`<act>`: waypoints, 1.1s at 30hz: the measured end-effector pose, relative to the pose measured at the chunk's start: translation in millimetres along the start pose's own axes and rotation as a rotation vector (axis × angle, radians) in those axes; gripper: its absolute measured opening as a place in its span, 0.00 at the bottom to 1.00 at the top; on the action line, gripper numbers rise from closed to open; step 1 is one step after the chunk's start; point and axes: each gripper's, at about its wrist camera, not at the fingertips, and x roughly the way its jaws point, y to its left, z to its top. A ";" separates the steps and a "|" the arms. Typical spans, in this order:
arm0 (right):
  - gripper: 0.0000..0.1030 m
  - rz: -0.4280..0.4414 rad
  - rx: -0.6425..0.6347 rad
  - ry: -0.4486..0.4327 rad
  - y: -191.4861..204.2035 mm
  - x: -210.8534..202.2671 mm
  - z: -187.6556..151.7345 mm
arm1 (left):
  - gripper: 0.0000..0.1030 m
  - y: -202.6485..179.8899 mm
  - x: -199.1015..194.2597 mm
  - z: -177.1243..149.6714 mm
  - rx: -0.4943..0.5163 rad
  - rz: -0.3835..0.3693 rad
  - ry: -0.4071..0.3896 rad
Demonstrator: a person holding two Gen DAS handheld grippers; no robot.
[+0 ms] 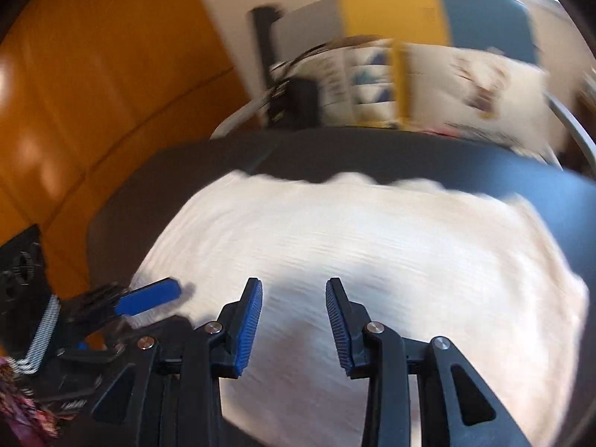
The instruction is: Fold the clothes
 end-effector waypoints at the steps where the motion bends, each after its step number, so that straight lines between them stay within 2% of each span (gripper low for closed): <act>1: 0.35 -0.006 -0.047 0.015 17.2 15.7 5.6 | 0.43 12.6 -7.5 -4.6 -0.019 0.021 -0.003; 6: 0.35 -0.064 -0.167 0.011 76.5 61.9 21.0 | 0.43 68.8 -35.7 -20.5 -0.170 0.070 -0.041; 10: 0.35 -0.114 -0.192 -0.012 91.8 79.4 29.9 | 0.43 85.6 -43.6 -32.6 -0.167 0.079 -0.026; 13: 0.35 -0.125 -0.186 -0.015 92.7 88.5 35.0 | 0.43 86.2 -41.6 -40.7 -0.108 0.005 0.036; 16: 0.35 -0.123 -0.178 0.030 91.2 98.7 38.4 | 0.43 78.1 -37.3 -43.5 -0.017 -0.056 0.067; 19: 0.35 -0.118 -0.175 0.053 87.4 104.1 38.7 | 0.43 81.4 -32.4 -41.6 0.001 -0.102 0.088; 22: 0.36 -0.104 -0.157 0.040 84.2 105.0 36.0 | 0.43 94.3 -25.5 -36.9 -0.035 -0.103 0.125; 25: 0.36 -0.101 -0.154 0.034 84.2 103.0 34.7 | 0.43 109.0 -24.7 -35.5 -0.075 -0.147 0.121; 29: 0.36 -0.119 -0.212 0.028 94.6 100.6 43.6 | 0.43 107.6 -16.7 -34.2 -0.032 -0.202 0.168; 33: 0.36 -0.116 -0.247 0.067 102.5 109.5 57.5 | 0.43 102.8 -14.8 -30.6 0.000 -0.290 0.174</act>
